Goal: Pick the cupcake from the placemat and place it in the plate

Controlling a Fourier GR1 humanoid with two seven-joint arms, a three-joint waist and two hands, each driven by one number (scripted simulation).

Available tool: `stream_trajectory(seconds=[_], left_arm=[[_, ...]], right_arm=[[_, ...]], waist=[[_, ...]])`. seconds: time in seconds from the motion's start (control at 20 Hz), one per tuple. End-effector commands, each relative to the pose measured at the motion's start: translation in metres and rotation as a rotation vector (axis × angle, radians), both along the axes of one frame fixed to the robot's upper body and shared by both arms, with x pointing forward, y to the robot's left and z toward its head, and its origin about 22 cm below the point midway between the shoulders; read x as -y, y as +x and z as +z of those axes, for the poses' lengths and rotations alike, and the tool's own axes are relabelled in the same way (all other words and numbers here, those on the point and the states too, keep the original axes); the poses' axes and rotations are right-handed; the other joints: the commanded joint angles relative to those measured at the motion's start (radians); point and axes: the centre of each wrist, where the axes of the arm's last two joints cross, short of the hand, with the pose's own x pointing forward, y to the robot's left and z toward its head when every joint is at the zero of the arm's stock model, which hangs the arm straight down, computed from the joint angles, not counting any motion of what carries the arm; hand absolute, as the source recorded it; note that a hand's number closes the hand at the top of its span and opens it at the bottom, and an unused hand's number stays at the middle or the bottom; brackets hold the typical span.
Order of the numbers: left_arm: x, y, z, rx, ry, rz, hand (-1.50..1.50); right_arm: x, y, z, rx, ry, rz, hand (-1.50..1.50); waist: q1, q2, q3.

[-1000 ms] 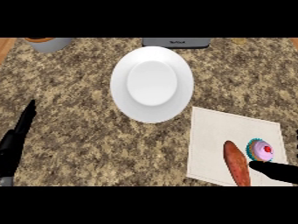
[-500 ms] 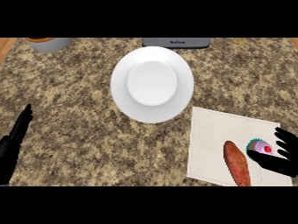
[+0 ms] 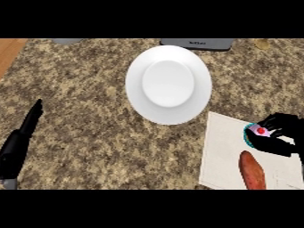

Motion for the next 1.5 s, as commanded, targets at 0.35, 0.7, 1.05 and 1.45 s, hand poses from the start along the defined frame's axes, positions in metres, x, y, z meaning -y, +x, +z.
stream_trajectory(seconds=[0.35,0.7,1.05,1.45], left_arm=[[0.038,0.025,0.019,0.08,0.006,-0.208,0.0],[0.048,0.032,0.02,0.075,-0.006,-0.229,0.0],[0.045,0.036,0.023,0.072,-0.005,-0.212,0.0],[0.04,0.034,0.011,0.037,0.004,-0.145,0.0]], right_arm=[[-0.021,0.051,0.089,0.192,-0.542,0.779,1.5],[-0.008,0.084,0.141,0.468,-0.596,0.935,1.5],[-0.003,0.109,0.184,0.843,-0.486,1.065,1.5],[0.007,0.138,0.198,0.99,-0.212,1.389,1.5]], waist=[[0.23,0.069,0.004],[0.201,0.073,0.013],[0.177,0.059,0.013],[0.118,0.045,0.005]])
